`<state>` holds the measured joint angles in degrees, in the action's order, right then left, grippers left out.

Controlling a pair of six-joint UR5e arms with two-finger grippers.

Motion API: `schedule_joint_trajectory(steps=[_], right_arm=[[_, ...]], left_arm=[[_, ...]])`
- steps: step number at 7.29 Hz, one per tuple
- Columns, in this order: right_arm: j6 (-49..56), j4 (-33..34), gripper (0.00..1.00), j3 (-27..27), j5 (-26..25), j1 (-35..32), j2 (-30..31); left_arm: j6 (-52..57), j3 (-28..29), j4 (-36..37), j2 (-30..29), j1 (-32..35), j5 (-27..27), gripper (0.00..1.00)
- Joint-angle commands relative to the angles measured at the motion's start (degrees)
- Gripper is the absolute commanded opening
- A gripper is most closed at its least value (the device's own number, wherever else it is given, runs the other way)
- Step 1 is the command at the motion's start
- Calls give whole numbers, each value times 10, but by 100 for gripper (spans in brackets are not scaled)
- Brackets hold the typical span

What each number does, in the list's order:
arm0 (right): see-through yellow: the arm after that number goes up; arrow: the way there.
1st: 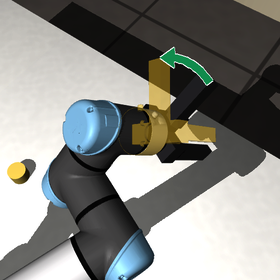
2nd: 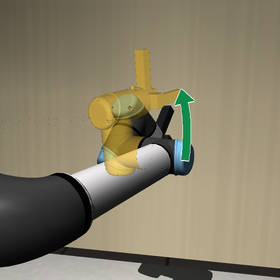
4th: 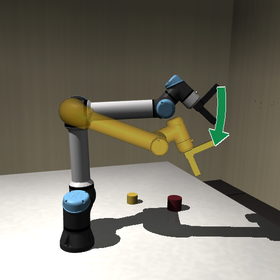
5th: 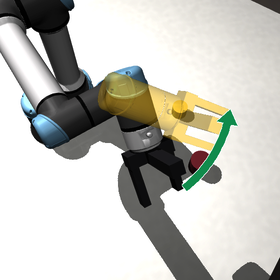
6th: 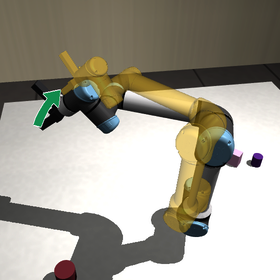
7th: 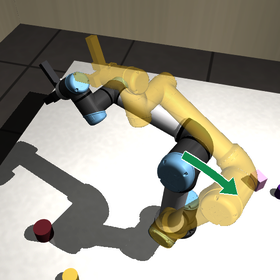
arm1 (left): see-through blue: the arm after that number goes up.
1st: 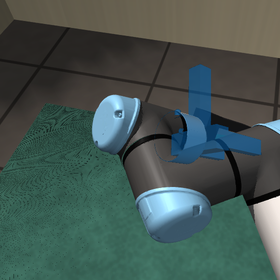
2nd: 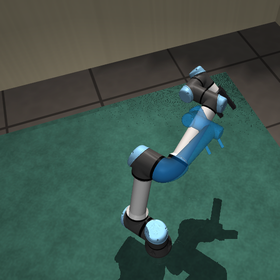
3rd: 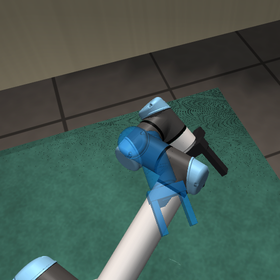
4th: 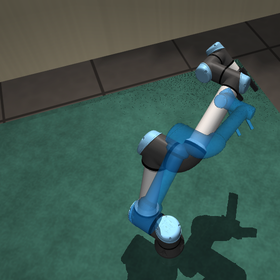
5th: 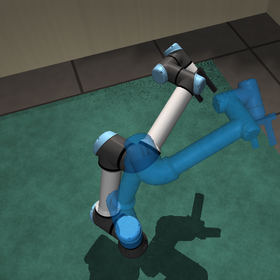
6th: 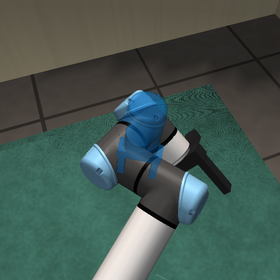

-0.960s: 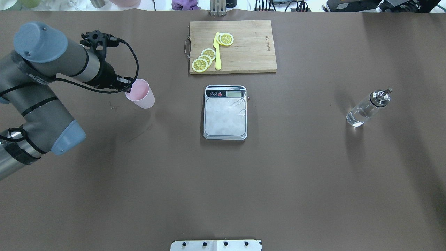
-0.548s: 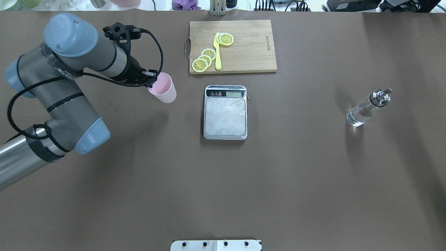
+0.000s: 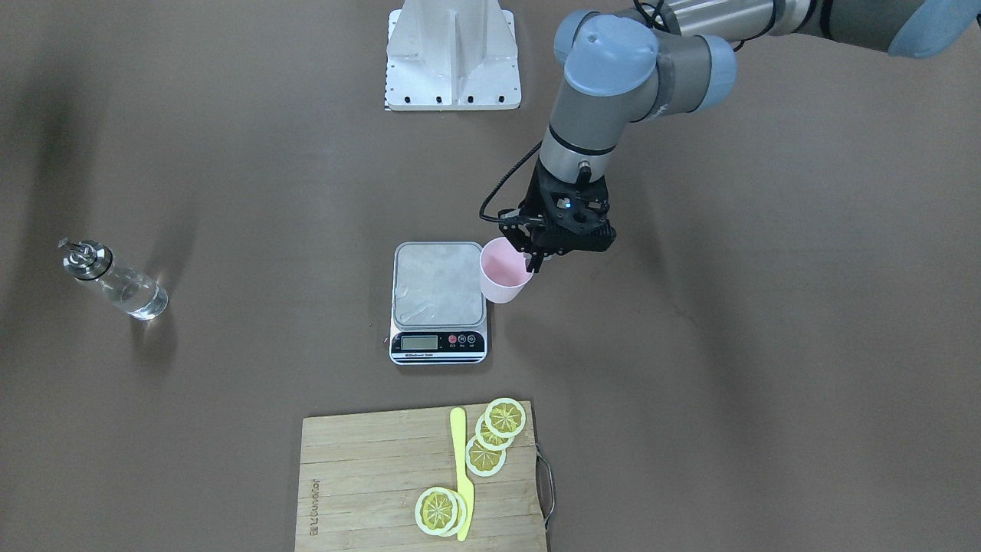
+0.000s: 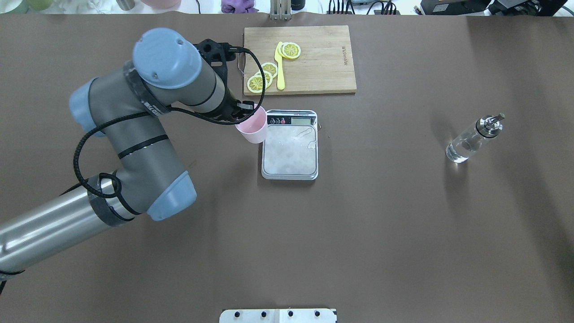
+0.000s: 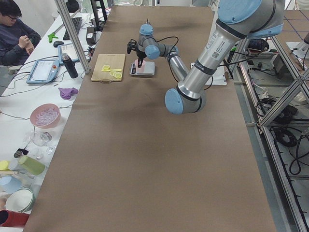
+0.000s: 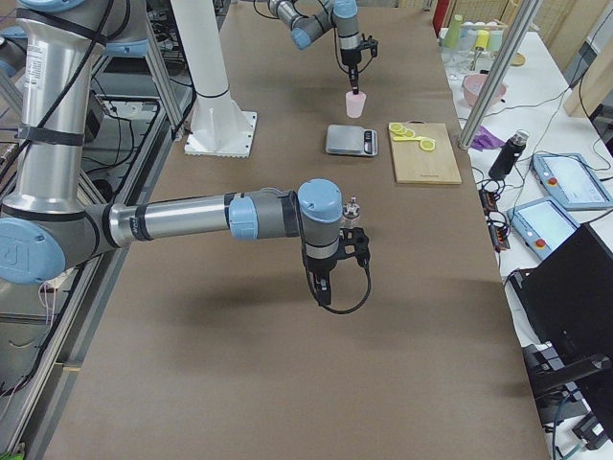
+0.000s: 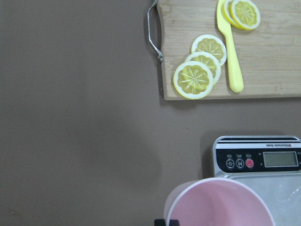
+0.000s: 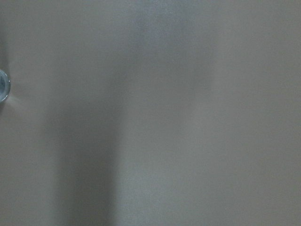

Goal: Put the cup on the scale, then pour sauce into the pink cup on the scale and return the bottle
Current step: 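Carry the pink cup with the left gripper onto the scale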

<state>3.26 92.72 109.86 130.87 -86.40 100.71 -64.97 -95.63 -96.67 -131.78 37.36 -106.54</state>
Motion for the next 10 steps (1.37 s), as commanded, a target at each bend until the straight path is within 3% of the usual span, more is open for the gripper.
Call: schedule_joint_trajectory(steps=[1,4,10], right_arm=[[0,0,100,-1,0,0,0],[0,0,100,0,0,0,0],[0,0,100,1,1,0,0]], left_arm=[[-9,31,41,-61,-22,19,0],[-27,118,54,-134,-55,52,0],[-21,121,53,-123,-55,52,0]])
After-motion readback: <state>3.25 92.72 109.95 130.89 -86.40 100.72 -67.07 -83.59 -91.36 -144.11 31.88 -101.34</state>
